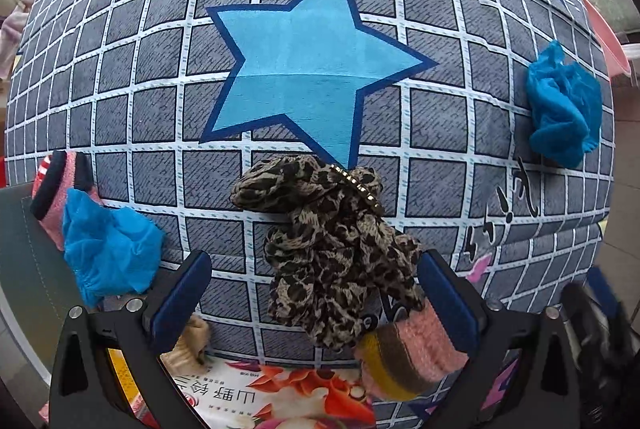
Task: Organize soft objects
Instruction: 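Grasp the leopard scrunchie with the left tool while the right tool grasps the blue cloth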
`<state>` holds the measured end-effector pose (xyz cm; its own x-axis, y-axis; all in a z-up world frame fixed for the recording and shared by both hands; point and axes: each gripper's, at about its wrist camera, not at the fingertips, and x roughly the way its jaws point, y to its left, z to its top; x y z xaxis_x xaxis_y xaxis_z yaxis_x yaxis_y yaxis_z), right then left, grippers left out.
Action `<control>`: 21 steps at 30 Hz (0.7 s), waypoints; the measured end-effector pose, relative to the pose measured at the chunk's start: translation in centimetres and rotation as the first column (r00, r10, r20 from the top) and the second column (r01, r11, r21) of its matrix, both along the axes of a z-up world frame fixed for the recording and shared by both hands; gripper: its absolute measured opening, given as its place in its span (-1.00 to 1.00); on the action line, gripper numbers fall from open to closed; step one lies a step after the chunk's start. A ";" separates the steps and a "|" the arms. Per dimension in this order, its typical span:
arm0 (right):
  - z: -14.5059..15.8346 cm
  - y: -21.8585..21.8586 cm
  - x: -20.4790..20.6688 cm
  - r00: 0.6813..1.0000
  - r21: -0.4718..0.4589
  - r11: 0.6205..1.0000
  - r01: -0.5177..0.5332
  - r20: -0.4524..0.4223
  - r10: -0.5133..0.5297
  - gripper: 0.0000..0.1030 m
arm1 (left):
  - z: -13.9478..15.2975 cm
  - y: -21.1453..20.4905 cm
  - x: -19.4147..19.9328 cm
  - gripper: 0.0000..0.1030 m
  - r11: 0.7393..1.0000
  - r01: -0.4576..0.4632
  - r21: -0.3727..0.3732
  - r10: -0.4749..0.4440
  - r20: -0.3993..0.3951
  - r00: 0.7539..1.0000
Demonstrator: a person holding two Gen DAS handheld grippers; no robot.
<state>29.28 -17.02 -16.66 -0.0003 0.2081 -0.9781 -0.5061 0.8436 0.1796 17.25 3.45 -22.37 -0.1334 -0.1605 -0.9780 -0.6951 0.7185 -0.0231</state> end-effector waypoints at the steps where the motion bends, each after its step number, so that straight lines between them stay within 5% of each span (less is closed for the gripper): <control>1: 0.0 0.7 0.5 1.000 0.000 1.000 -0.008 0.015 0.008 1.00 | -0.2 -0.1 -0.1 0.99 1.000 -0.007 -0.002 0.007 0.000 1.000; 10: -2.1 9.0 4.7 0.982 -0.035 0.988 -0.152 0.106 0.155 1.00 | -3.2 -0.4 -0.2 0.99 0.998 -0.060 0.002 0.060 -0.004 0.998; 21: -6.5 11.9 5.4 0.967 -0.131 0.964 -0.233 0.078 0.244 0.97 | -4.3 -0.1 1.9 1.00 0.996 -0.089 0.023 0.089 0.008 0.996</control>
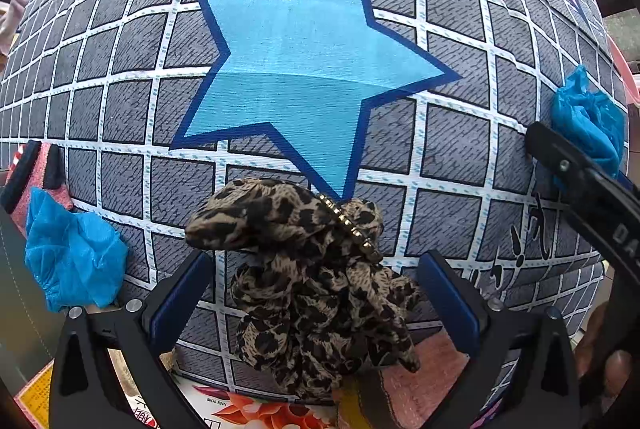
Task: Organize soft objects
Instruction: 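Grasp the leopard scrunchie with the left tool while the right tool grasps the blue cloth, then carry the leopard scrunchie and blue cloth over the white box with both tools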
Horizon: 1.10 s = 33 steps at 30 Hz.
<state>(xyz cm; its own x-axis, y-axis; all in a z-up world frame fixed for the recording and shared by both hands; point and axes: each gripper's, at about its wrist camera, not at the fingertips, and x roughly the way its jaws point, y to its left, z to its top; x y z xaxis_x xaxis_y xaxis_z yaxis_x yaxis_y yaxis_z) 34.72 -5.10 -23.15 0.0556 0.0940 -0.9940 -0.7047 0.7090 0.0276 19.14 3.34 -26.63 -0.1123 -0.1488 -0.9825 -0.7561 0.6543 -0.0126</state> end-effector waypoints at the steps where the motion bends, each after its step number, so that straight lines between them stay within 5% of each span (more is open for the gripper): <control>1: 0.0 0.0 0.0 1.000 -0.010 1.000 -0.005 0.015 0.005 0.90 | 0.1 -0.1 0.0 1.00 1.000 -0.006 -0.004 0.006 -0.006 1.000; 3: 0.2 0.1 0.1 0.999 -0.018 1.000 -0.015 0.032 0.016 0.76 | 0.5 0.1 0.1 1.00 1.000 -0.020 -0.021 0.019 -0.023 1.000; 8: 1.1 0.1 0.4 0.999 -0.004 1.000 -0.018 0.036 0.018 -0.02 | 0.1 1.0 0.5 0.97 1.000 -0.028 -0.014 0.028 -0.032 0.999; 11: 1.5 -0.3 0.5 1.000 0.019 1.000 -0.012 0.011 0.011 -0.13 | 1.3 0.3 1.1 0.55 1.000 0.023 0.019 -0.023 0.015 1.000; 13: 2.2 -1.0 0.4 1.000 0.045 0.999 0.005 -0.009 -0.005 -0.14 | 2.1 -0.5 1.9 -0.20 0.995 0.089 0.035 -0.091 0.042 0.995; 15: 3.3 -1.5 0.4 0.999 0.072 0.997 0.026 -0.030 -0.024 -0.13 | 2.3 -0.5 2.3 -0.49 0.994 0.110 0.004 -0.110 0.071 0.991; 19: 5.4 -2.6 -0.2 0.997 0.120 0.991 0.054 -0.065 -0.047 -0.13 | 3.4 0.4 1.9 -0.54 0.996 0.087 -0.002 -0.087 0.101 0.991; 33: 8.8 -6.9 -4.7 0.981 0.167 0.977 0.134 -0.159 -0.107 -0.13 | 11.6 -2.2 -0.2 -0.54 0.956 0.276 0.102 -0.291 0.195 0.937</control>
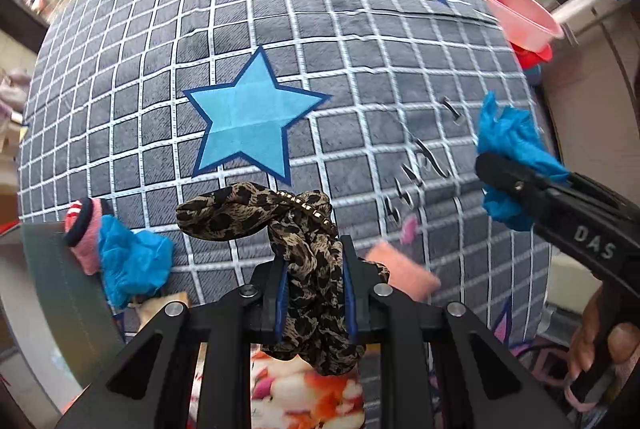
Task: Organize soft objects
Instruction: 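Carry the leopard scrunchie and blue cloth over the white box with both tools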
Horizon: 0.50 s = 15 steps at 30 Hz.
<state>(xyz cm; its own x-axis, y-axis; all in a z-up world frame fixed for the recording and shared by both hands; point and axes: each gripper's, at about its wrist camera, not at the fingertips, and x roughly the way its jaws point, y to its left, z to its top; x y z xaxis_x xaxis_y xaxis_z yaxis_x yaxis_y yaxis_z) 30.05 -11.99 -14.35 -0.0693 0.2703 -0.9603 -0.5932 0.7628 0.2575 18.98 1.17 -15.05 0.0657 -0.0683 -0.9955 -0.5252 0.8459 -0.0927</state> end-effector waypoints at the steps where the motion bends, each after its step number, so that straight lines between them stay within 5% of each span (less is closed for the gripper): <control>1: 0.2 -0.5 -0.5 1.000 -0.001 1.000 0.005 -0.004 -0.005 -0.13 | 0.4 -0.5 -0.5 -0.54 1.000 0.011 -0.001 -0.011 0.006 1.000; 8: 2.1 -4.0 -4.9 0.996 -0.010 0.997 0.077 -0.044 -0.077 -0.13 | 2.2 -3.9 -5.5 -0.54 0.994 0.103 -0.040 -0.102 0.019 0.995; 15: 3.1 -6.1 -10.9 0.992 -0.064 0.992 0.112 -0.047 -0.115 -0.13 | 3.4 -7.4 -9.6 -0.54 0.959 0.265 -0.097 -0.264 0.031 0.964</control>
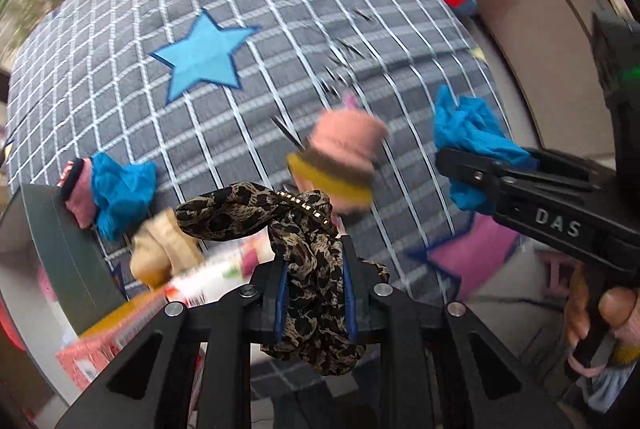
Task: Organize soft objects
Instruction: 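Carry the leopard scrunchie and blue cloth over the white box with both tools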
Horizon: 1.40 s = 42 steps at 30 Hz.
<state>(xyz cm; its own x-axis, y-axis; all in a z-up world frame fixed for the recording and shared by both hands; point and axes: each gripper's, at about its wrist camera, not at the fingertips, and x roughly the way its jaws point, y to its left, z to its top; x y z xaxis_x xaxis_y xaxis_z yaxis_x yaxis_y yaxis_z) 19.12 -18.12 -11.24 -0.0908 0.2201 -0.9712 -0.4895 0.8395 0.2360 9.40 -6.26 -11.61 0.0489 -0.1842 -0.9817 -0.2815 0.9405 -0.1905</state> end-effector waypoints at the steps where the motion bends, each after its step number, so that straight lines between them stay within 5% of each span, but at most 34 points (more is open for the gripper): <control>1: 0.1 -0.2 -0.7 1.000 -0.008 1.000 0.005 0.000 -0.005 -0.13 | 0.1 -0.3 -0.6 -0.54 1.000 0.022 -0.012 -0.022 -0.002 1.000; 14: 1.3 -0.2 -11.6 0.998 -0.090 0.995 -0.047 -0.039 0.044 -0.13 | 1.8 -3.1 -8.2 -0.53 0.950 0.309 -0.055 -0.307 0.034 0.951; 21: 1.5 2.1 -16.4 0.985 -0.095 0.983 -0.159 -0.078 0.152 -0.13 | 2.4 -2.8 -12.3 -0.53 0.929 0.367 -0.046 -0.364 0.056 0.930; 32: 2.0 7.2 -22.2 0.924 -0.064 0.923 -0.378 -0.090 0.372 -0.13 | 3.2 2.4 -18.6 -0.53 0.981 0.196 0.004 -0.196 0.078 0.978; 42: 2.8 12.8 -27.9 0.802 0.028 0.807 -0.590 -0.097 0.589 -0.13 | 3.6 7.9 -23.6 -0.53 1.000 -0.011 0.017 0.009 0.077 0.997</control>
<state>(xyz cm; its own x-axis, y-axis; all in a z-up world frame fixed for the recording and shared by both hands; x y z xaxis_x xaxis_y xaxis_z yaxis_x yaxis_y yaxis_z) -8.77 -5.36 -8.44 -0.2949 0.0899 -0.9513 -0.8652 0.3973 0.3058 -14.24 1.68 -8.03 0.1265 -0.1662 -0.9779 -0.2758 0.9411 -0.1956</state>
